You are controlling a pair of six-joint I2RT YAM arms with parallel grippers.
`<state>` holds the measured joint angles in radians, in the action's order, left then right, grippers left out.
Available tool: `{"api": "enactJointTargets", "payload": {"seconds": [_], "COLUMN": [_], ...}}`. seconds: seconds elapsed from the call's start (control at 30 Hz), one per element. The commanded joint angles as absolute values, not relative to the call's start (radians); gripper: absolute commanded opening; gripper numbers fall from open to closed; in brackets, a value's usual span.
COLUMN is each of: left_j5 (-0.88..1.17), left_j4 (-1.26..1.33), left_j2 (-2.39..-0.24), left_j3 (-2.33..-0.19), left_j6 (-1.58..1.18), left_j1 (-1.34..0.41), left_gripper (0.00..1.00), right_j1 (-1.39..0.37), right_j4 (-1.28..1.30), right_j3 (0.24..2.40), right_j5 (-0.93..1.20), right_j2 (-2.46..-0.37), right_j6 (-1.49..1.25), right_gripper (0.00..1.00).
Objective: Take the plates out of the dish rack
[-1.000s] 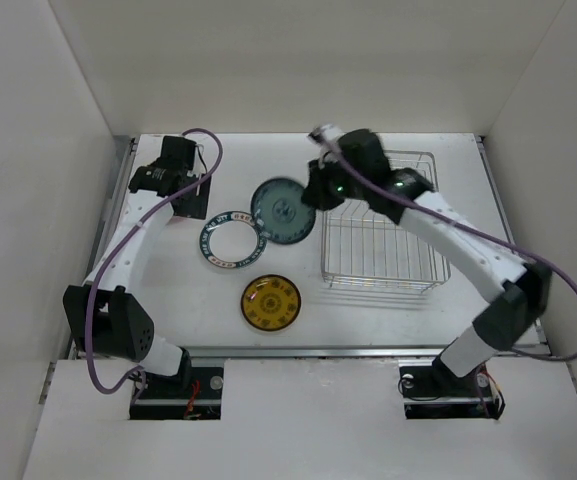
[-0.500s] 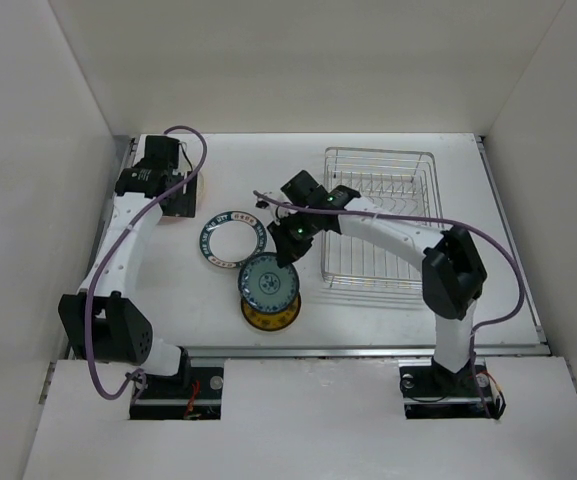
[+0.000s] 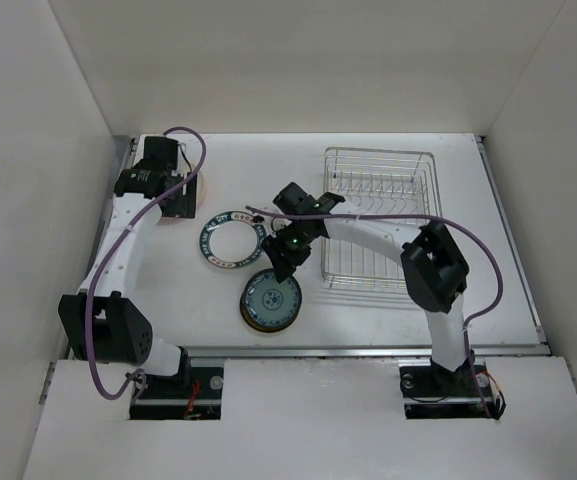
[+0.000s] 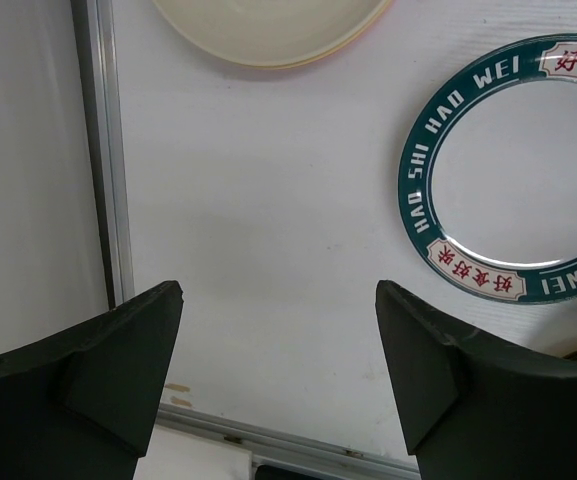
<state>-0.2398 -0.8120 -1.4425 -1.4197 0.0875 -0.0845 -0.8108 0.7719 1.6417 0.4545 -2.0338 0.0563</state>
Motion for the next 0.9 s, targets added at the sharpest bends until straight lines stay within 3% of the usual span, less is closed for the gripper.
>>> {"api": "enactJointTargets", "payload": {"seconds": [0.0,0.37,0.53,0.67,0.7,0.77,0.87], "left_j5": [-0.230,-0.230,-0.230,-0.258,-0.277,-0.348,-0.474], "left_j4": [-0.815,-0.815,-0.815,-0.815,-0.815,-0.799,-0.775], "left_j2": [-1.404,-1.404,-1.404,-1.394,-1.385,-1.385,-1.385], "left_j3": [-1.413,-1.413,-1.413,-1.422,-1.422,-1.411,-1.402], "left_j6": [0.075,0.075,0.075,0.075,0.075,0.048,0.017], "left_j1": [-0.080,-0.080,-0.080,-0.060,-0.051,-0.040,0.009], "left_gripper": [0.75,0.75,0.75,0.75,0.75,0.87,0.96], "right_j1": [-0.830,-0.887,-0.887,-0.887,-0.876,-0.841,-0.746], "right_j4": [0.790,0.810,0.769,0.674,0.660,0.649,0.689], "right_j3": [1.693,1.724,1.758,1.758,1.743,1.715,1.677], "right_j5": [0.404,0.339,0.286,0.048,-0.100,-0.268,-0.515], "right_j2": [-2.025,-2.034,-1.919,-1.766,-1.708,-1.658,-1.586], "right_j6": [0.069,0.069,-0.003,-0.113,-0.144,-0.258,-0.368], "right_gripper": [0.53,0.53,0.53,0.58,0.60,0.71,0.79]}}
